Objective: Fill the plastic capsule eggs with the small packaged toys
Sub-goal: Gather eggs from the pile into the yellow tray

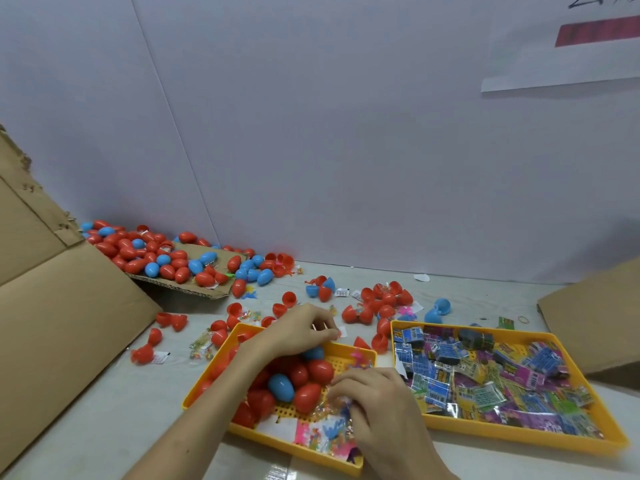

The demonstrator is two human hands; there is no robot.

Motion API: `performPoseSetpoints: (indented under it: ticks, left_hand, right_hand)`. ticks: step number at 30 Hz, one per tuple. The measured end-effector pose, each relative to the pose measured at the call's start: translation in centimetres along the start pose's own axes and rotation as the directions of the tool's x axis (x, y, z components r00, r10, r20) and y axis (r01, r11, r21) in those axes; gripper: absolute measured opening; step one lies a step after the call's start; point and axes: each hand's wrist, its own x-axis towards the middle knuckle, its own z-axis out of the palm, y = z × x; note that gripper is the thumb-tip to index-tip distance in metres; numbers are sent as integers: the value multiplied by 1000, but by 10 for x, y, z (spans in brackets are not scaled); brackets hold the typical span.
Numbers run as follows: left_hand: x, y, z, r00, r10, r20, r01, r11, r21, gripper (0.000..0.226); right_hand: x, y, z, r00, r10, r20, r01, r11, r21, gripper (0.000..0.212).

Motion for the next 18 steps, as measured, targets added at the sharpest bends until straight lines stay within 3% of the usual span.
performPoseSetpoints:
  ticks: [6,8,9,10,12,13,15,18]
  left_hand:
    - [-10,4,-8,996,-22,89,19,999,32,23]
    - [-19,0,-19,993,-10,115,22,994,-104,21]
    - [-25,-5,-28,999,-7,45,16,977,-214,20]
    - [-31,-12,-40,993,-38,-114,3,955,-295,19]
    - [-44,-33,-66,867,-180,-465,19,944,-329,19]
    - [-52,-45,-77,801,-233,-552,59,948,-314,20]
    - [-68,-67,-88,772,-260,-580,139,959,-245,21]
    - [-90,-92,-86,815,-284,-505,233,959,-163,25]
  right_hand:
    - [-3,2,-2,999,48,-8,-48,996,72,32]
    - [-5,2,-2,993,86,-85,-69,981,181,35]
    - [-7,2,-1,982,117,-146,-79,966,245,36]
    - [-7,2,0,967,151,-208,-84,951,299,37]
    - [-7,1,0,940,183,-286,-77,935,345,36]
    - [-7,0,1,936,178,-303,-66,936,347,35]
    - [-8,-3,3,929,167,-329,-44,935,351,33]
    - [-7,-5,3,904,279,-325,-75,849,523,39]
